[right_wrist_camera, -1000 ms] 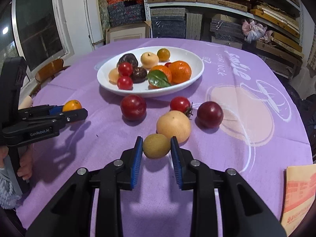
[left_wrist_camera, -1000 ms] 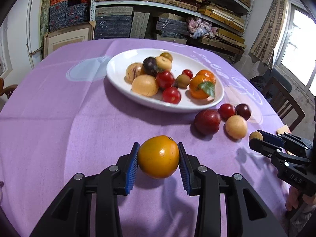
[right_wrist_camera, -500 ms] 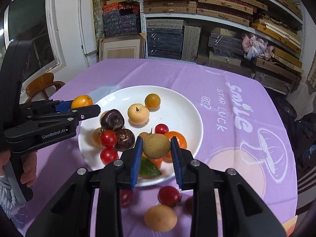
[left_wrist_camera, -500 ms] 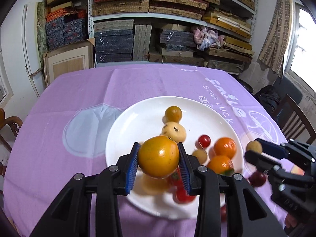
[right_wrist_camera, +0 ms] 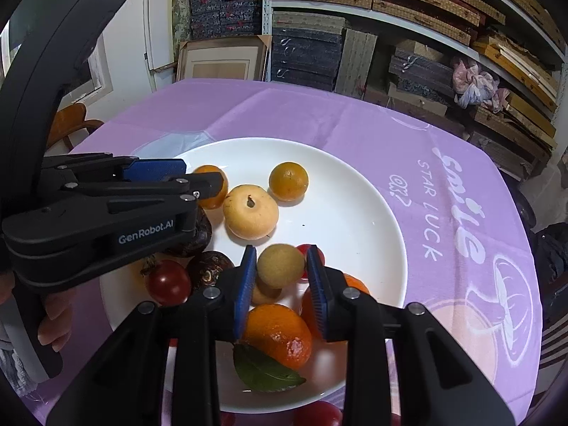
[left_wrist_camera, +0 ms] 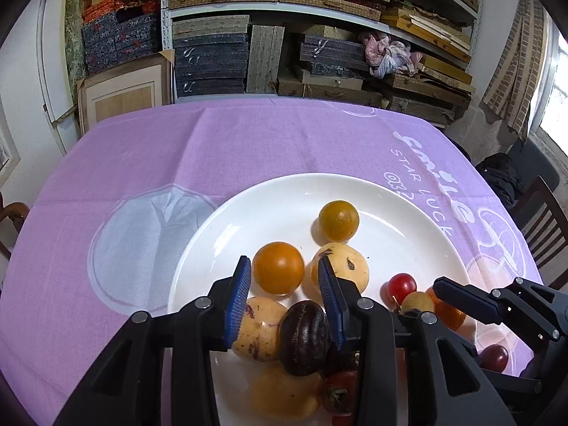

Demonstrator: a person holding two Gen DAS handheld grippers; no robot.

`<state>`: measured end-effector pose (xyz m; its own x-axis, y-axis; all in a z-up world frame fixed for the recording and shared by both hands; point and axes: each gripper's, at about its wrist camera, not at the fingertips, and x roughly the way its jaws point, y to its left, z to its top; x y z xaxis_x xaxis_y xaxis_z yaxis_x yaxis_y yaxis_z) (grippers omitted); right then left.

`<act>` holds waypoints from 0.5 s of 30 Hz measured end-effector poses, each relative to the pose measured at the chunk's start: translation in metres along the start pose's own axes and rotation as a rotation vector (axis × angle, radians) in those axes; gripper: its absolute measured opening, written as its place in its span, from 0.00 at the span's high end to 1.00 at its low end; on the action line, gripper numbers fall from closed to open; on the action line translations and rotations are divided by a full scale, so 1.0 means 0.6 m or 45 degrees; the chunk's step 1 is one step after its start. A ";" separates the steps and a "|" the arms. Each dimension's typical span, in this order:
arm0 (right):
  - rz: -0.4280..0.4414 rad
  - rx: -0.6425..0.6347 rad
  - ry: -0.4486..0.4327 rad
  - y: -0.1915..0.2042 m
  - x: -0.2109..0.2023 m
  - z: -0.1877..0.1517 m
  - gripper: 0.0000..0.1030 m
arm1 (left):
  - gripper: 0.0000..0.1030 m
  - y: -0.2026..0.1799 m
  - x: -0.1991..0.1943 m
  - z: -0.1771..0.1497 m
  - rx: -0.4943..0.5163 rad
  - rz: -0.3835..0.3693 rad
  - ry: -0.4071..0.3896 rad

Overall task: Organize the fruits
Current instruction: 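Release the yellow tomato on the plate with the left gripper while the right gripper releases the olive fruit, then move the left gripper to the dark red plum and grasp it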

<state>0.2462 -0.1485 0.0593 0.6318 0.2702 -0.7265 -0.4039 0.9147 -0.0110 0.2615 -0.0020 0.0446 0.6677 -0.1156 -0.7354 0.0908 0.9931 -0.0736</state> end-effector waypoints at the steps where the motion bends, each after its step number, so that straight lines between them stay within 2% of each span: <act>1: -0.005 0.007 -0.016 -0.001 -0.009 -0.002 0.61 | 0.54 0.002 -0.006 0.000 -0.003 0.005 -0.009; 3: -0.022 0.020 -0.063 -0.009 -0.039 -0.005 0.54 | 0.45 0.007 -0.025 -0.004 -0.010 -0.002 -0.031; 5: -0.017 0.046 -0.118 -0.019 -0.079 -0.012 0.49 | 0.43 0.012 -0.047 -0.009 -0.021 -0.003 -0.052; 7: -0.029 0.087 -0.202 -0.034 -0.131 -0.031 0.34 | 0.43 0.014 -0.078 -0.022 -0.013 -0.007 -0.080; 9: -0.058 0.122 -0.283 -0.046 -0.184 -0.060 0.13 | 0.32 0.010 -0.109 -0.042 -0.002 -0.012 -0.105; 15: -0.137 0.257 -0.394 -0.085 -0.270 -0.172 0.04 | 0.21 -0.030 -0.166 -0.131 0.038 -0.075 -0.102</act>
<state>0.0964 -0.2698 0.1067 0.8455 0.2194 -0.4868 -0.2057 0.9752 0.0823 0.1353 -0.0069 0.0662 0.7176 -0.1758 -0.6739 0.1529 0.9838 -0.0939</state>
